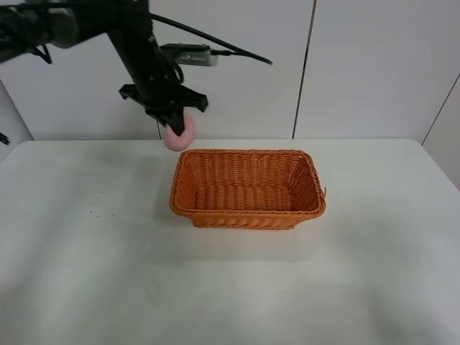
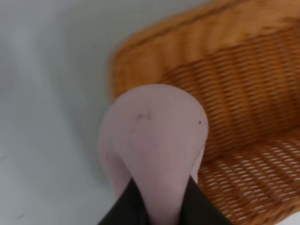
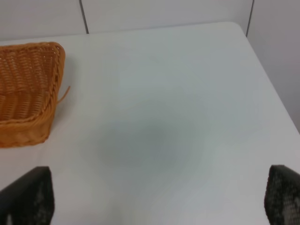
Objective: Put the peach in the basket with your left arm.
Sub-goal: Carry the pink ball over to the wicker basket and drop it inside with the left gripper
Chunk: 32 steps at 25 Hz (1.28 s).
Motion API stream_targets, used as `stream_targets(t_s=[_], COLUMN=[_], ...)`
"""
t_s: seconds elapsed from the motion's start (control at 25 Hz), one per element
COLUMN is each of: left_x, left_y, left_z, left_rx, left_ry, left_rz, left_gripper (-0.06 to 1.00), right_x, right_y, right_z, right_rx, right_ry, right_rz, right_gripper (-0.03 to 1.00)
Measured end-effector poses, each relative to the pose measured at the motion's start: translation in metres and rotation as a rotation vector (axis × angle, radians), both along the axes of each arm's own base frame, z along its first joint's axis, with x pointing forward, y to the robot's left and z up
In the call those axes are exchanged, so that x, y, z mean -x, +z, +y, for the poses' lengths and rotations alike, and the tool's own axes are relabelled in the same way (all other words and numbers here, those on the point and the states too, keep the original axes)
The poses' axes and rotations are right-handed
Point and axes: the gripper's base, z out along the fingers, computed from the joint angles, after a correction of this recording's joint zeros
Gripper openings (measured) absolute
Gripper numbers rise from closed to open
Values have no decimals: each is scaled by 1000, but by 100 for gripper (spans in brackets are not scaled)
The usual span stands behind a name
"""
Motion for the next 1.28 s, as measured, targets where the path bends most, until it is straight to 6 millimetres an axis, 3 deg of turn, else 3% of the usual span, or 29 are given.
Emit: stream_targets(t_s=[0.2,0.36,0.52,0.64,0.72,0.84,0.92,1.12,1.28], left_x=[8,14,14,13,14,16,17,19,18], left_y=[-38,-78,-120,-136,-139,-139,-139,-131,-84], left_z=[-74,-117,-133,-133,-133,-135,-135,-133,-129], left_rx=[-9,-2,-17,-31,-27,-11,-11,-21,-12], left_ry=[-123,-190,-209,-207,-205,-202,-202,-209,-219], left_rz=[32,28,56,94,114,135,146,160,84], left_gripper=[16,16,16,21,35,69,80,87,87], right_x=[0,0,0,0,0,0,0,0,0], right_y=[0,0,0,0,0,0,0,0,0], right_z=[0,0,0,0,0,0,0,0,0], right_rx=[0,0,0,0,0,0,0,0,0], right_ry=[0,0,0,0,0,0,0,0,0], right_rz=[0,0,0,0,0,0,0,0,0], right_gripper=[69,69,69,69,69,69,69,69,69])
